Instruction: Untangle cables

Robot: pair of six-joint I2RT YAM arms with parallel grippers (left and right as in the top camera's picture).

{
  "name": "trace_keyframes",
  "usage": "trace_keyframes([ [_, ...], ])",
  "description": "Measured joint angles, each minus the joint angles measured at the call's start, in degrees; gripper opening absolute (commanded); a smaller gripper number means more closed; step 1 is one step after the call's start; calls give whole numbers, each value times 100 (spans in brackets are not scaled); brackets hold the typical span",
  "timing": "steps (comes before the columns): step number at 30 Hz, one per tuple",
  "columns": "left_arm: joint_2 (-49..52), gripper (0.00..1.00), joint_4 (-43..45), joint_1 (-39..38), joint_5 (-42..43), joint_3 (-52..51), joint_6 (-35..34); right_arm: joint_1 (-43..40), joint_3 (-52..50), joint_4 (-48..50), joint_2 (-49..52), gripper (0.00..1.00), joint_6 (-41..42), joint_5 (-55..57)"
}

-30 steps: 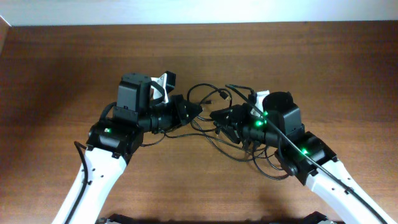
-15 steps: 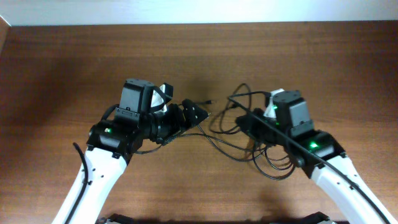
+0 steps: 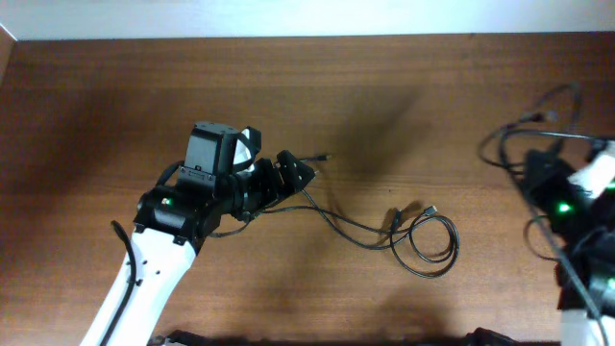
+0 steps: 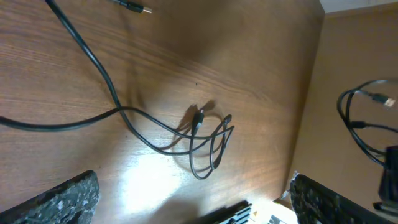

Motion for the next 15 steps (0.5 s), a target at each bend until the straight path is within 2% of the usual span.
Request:
trace_keyframes([
  [2, 0, 99, 7, 0, -24, 0, 0, -793, 2, 376, 518, 4, -37, 70],
  [4, 0, 99, -4, 0, -24, 4, 0, -1119, 13, 863, 920, 4, -7, 79],
  [8, 4, 99, -15, 0, -22, 13, 0, -1722, 101, 3169, 2695, 4, 192, 192],
  [11, 4, 99, -17, 0, -24, 17, -2, -1996, 402, 3633, 3858, 4, 199, 238],
  [15, 13, 99, -13, 0, -24, 20, -2, -2461, 1106, 3668, 5167, 4, 199, 179],
])
